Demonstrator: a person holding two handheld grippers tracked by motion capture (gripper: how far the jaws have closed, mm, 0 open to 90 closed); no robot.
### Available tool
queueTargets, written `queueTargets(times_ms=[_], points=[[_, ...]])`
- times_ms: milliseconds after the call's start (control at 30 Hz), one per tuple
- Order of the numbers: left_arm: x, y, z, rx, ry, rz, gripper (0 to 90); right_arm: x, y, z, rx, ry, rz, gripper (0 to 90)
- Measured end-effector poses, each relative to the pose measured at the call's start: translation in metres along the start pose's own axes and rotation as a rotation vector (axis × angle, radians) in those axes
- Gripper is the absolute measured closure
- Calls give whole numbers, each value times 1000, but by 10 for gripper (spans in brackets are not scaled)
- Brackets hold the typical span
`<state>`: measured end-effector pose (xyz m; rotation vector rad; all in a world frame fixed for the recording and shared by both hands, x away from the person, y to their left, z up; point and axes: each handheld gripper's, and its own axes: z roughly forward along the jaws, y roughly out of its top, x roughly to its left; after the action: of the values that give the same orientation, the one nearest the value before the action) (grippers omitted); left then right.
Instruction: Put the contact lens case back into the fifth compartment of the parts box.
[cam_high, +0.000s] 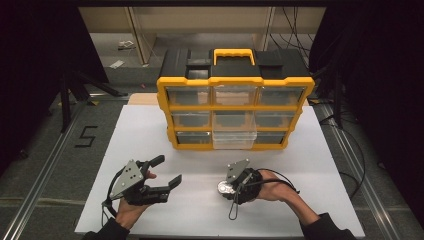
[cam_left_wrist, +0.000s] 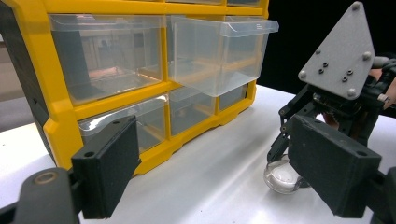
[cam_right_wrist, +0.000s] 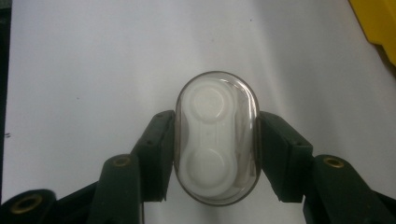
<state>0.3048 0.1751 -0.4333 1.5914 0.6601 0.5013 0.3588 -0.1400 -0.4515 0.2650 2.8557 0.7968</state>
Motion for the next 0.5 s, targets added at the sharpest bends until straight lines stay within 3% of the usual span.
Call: queueTargets(times_ms=[500], points=[[0, 0, 0, 0, 0, -2, 165, 7, 10, -20, -72, -11, -14, 495]])
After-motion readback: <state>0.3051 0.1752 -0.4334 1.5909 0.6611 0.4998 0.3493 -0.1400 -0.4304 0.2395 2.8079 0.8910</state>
